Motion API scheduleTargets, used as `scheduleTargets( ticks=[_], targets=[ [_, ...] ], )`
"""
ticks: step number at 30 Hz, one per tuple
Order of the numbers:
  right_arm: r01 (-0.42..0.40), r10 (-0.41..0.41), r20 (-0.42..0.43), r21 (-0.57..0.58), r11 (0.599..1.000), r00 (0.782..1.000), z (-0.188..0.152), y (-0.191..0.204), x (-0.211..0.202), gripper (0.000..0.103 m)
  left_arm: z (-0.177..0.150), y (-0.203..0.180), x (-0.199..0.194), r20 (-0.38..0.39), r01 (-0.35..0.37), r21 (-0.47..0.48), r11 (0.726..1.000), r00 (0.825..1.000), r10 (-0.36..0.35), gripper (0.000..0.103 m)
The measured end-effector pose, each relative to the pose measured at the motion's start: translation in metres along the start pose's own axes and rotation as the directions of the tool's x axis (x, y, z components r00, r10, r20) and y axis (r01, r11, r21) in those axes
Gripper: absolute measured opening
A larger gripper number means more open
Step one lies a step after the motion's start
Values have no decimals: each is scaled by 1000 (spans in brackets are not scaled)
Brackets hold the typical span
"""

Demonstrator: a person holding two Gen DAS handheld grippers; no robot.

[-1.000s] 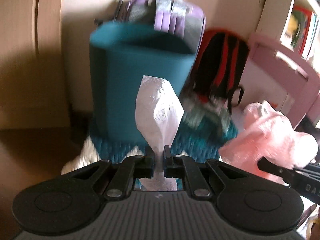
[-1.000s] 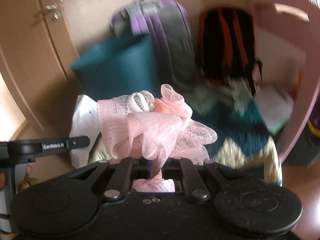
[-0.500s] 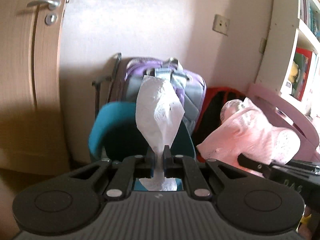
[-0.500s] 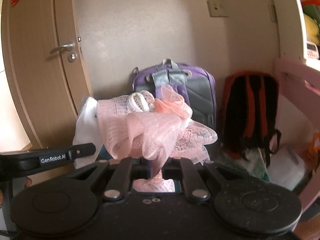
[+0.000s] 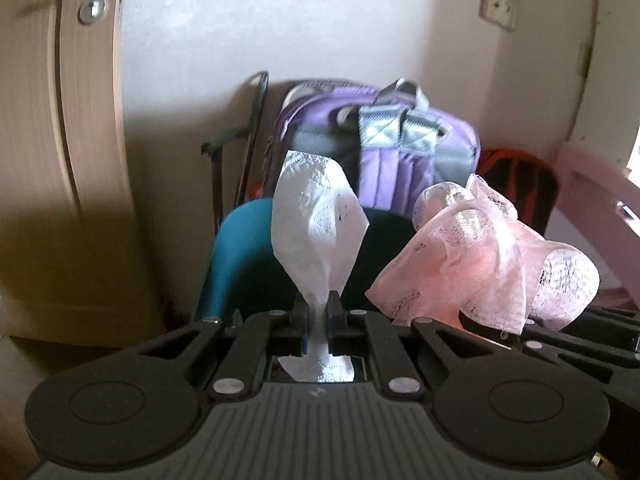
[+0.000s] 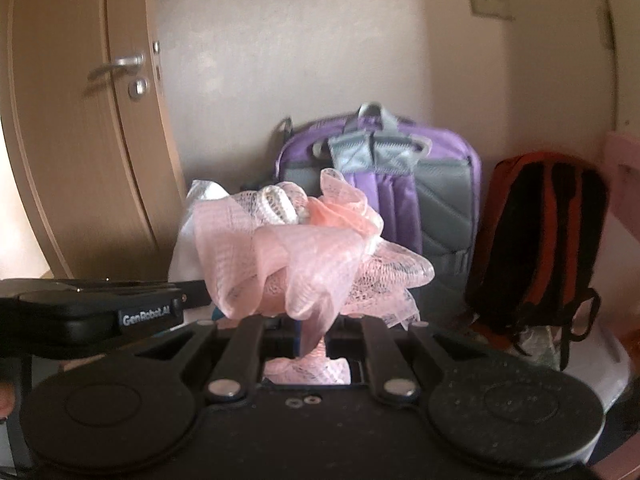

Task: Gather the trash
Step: 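Open both tools to drop pouf and foil into the wastebasket, then lower both tools back down to the remaining trash on the floor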

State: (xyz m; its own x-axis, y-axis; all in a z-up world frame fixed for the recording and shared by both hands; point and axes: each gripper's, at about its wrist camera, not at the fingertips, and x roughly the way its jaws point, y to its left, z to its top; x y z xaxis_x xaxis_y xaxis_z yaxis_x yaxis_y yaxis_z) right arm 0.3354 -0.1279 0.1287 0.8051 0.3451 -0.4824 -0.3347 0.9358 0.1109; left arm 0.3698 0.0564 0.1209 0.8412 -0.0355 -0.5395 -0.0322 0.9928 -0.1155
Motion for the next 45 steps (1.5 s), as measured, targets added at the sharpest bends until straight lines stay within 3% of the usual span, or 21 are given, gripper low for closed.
scheduleTargets(
  ticks=[10, 19, 23, 25, 27, 34, 38, 43, 45],
  targets=[
    [-22, 23, -90, 6, 1000, 996, -9, -1, 58, 12, -8, 7, 50, -112, -2, 20, 1000, 994, 4, 8],
    [-6, 3, -155, -18, 1000, 988, -20, 0, 83, 22, -14, 6, 74, -182, 1, 48, 999, 983, 7, 12],
    [2, -3, -156, -7, 1000, 988, -23, -4, 85, 23, -18, 6, 76, -188, 3, 56, 998, 982, 7, 28],
    [1, -2, -153, -9, 1000, 988, -23, -3, 85, 24, -19, 8, 75, -189, 4, 43, 999, 982, 4, 31],
    [6, -7, -147, -9, 1000, 989, -23, -3, 82, 28, -19, 11, 71, -185, 12, 26, 1000, 983, -7, 33],
    [8, -8, -115, 0, 1000, 993, -21, -4, 57, 40, -15, 8, 48, -147, 16, 17, 1000, 989, -13, 60],
    [9, -9, -87, 0, 1000, 996, -19, -6, 35, 59, -16, 7, 26, -127, 30, 0, 1000, 991, -30, 62],
    [3, -4, -57, -13, 1000, 998, -21, -4, 0, 68, -21, 1, -11, -78, 34, 5, 999, 996, -33, 76],
    [0, 0, -42, -17, 1000, 999, -24, -2, -17, 76, -24, -1, -28, -58, 43, 1, 999, 997, -43, 79]
  ],
)
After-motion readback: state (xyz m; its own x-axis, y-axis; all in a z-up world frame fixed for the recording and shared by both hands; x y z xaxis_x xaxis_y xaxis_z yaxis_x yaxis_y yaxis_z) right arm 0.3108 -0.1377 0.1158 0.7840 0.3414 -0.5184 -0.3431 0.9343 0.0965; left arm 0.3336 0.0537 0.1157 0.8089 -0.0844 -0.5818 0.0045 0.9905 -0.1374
